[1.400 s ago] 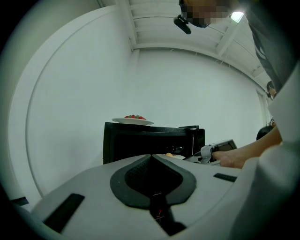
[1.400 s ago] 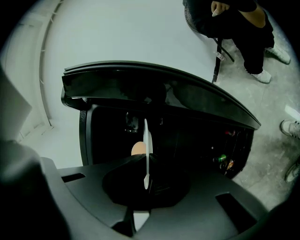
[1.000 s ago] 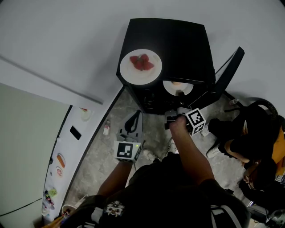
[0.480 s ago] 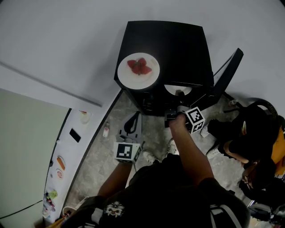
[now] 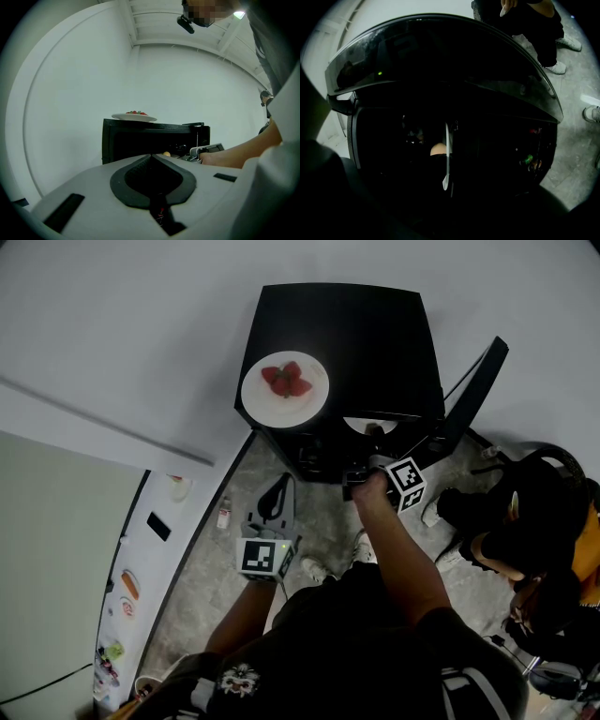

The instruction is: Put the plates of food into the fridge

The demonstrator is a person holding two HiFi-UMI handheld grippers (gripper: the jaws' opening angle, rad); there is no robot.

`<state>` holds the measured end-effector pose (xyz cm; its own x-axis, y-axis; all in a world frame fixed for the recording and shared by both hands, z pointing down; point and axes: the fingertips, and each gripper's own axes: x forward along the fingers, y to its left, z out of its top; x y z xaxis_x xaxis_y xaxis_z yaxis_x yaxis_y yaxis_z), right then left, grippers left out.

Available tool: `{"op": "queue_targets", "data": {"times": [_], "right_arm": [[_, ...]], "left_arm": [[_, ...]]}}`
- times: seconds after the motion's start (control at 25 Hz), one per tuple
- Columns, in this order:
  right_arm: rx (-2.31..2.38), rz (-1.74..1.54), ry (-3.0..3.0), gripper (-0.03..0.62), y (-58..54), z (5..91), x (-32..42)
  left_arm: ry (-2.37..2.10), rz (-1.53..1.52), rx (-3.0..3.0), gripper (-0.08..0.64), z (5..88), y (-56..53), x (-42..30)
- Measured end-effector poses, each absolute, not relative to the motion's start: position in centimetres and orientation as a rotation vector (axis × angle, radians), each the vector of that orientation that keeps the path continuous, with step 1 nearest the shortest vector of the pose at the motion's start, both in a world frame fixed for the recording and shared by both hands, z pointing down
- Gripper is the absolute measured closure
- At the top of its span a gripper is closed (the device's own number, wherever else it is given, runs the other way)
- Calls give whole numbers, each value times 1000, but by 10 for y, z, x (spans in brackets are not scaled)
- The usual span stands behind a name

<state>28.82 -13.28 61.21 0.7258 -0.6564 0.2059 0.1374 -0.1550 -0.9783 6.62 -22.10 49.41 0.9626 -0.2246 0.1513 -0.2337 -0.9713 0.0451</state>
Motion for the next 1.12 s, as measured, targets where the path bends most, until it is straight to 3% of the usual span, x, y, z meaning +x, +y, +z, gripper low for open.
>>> {"op": "queue_targets", "data": {"times": [0.16, 0.32, 0.44, 0.8, 1.12], "right_arm": [[-1608, -711, 441, 554, -132, 611, 292], [-1640, -707, 446, 432, -131, 611, 294], [-1676, -714, 454, 399, -128, 610, 290], [-1888, -745, 750, 388, -127, 590, 246], [-2164, -553, 1248, 388, -136, 534, 196]], "left_arm": [[-357, 237, 3041, 537, 492, -219, 66], [-366, 244, 3037, 537, 496, -218, 64], [-366, 235, 3040, 537, 492, -217, 66], [-366, 205, 3054, 537, 482, -216, 66], [-360, 191, 3069, 537, 476, -211, 64]]}}
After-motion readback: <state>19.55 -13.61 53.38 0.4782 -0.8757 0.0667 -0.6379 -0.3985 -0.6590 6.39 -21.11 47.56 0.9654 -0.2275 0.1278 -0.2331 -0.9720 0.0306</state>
